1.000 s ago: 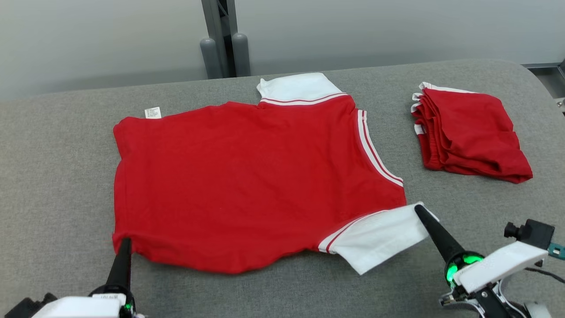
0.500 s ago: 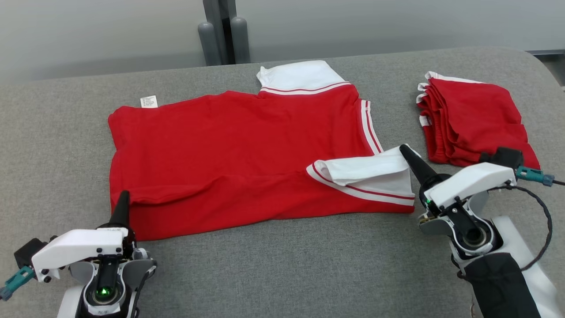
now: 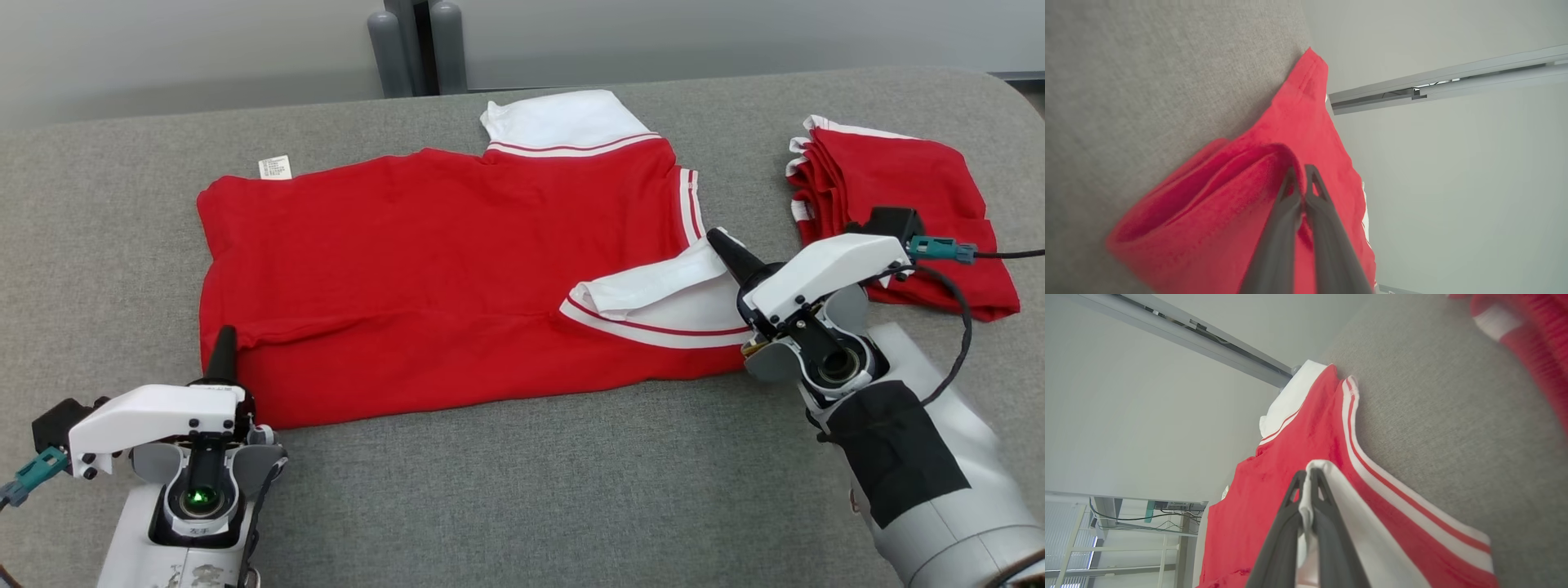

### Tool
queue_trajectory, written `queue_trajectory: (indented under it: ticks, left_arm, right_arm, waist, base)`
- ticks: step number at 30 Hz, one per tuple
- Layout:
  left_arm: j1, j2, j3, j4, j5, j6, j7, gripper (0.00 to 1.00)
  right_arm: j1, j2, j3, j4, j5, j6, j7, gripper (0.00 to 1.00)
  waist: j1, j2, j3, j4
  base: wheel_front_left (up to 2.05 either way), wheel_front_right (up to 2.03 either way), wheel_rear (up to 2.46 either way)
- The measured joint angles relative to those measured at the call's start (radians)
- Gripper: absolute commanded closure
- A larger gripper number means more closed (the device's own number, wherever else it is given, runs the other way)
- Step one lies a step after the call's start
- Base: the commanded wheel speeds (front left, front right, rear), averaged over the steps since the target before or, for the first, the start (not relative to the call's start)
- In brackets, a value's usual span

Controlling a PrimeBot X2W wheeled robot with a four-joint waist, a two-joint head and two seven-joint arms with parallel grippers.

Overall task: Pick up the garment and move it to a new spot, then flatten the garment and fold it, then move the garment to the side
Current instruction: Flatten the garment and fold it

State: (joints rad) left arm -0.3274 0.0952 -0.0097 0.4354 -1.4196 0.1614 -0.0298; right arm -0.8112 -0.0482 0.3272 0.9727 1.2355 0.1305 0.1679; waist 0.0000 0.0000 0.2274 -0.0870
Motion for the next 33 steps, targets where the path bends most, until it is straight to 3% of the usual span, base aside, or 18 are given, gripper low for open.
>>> queue_trajectory:
  ticks: [1, 2, 3, 4, 19, 27, 33]
  left_arm:
    - [-0.006, 0.001, -0.004, 0.010, 0.004, -0.005, -0.003, 0.89]
    - [-0.011, 0.002, -0.006, 0.019, 0.006, -0.012, -0.007, 0.46]
    - [-0.016, 0.004, -0.011, 0.027, 0.015, -0.020, -0.008, 0.12]
    - [-0.021, 0.006, -0.014, 0.035, 0.019, -0.023, -0.011, 0.00]
    - [-0.024, 0.033, -0.048, 0.030, 0.078, -0.080, -0.039, 0.00]
    - [0.066, 0.094, -0.081, -0.074, 0.176, -0.091, -0.089, 0.00]
    - [0.191, 0.124, -0.090, -0.168, 0.223, -0.066, -0.116, 0.00]
  right_arm:
    - [-0.011, 0.000, 0.014, 0.016, 0.013, 0.000, -0.007, 0.58]
    - [-0.021, 0.000, 0.027, 0.030, 0.026, 0.000, -0.012, 0.16]
    - [-0.032, 0.000, 0.040, 0.044, 0.038, 0.000, -0.019, 0.00]
    - [-0.043, 0.000, 0.051, 0.056, 0.053, 0.000, -0.024, 0.00]
    - [-0.144, 0.000, 0.200, 0.072, 0.226, 0.000, -0.170, 0.00]
    - [-0.152, -0.011, 0.284, 0.010, 0.121, 0.000, -0.338, 0.00]
    - [-0.065, -0.062, 0.307, -0.084, 0.048, 0.000, -0.411, 0.00]
  waist:
    - [0.0000, 0.0000, 0.001, 0.002]
    - [0.0000, 0.0000, 0.001, 0.003]
    - [0.0000, 0.0000, 0.002, 0.005]
    - [0.0000, 0.0000, 0.002, 0.007]
    - [0.0000, 0.0000, -0.011, 0.012]
    - [0.0000, 0.0000, -0.031, 0.005]
    - [0.0000, 0.0000, -0.057, -0.008]
  base:
    - [0.00, 0.00, 0.00]
    - [0.00, 0.00, 0.00]
    - [0.00, 0.00, 0.00]
    - [0.00, 0.00, 0.00]
    - [0.00, 0.00, 0.00]
    - [0.00, 0.00, 0.00]
    - [0.00, 0.00, 0.00]
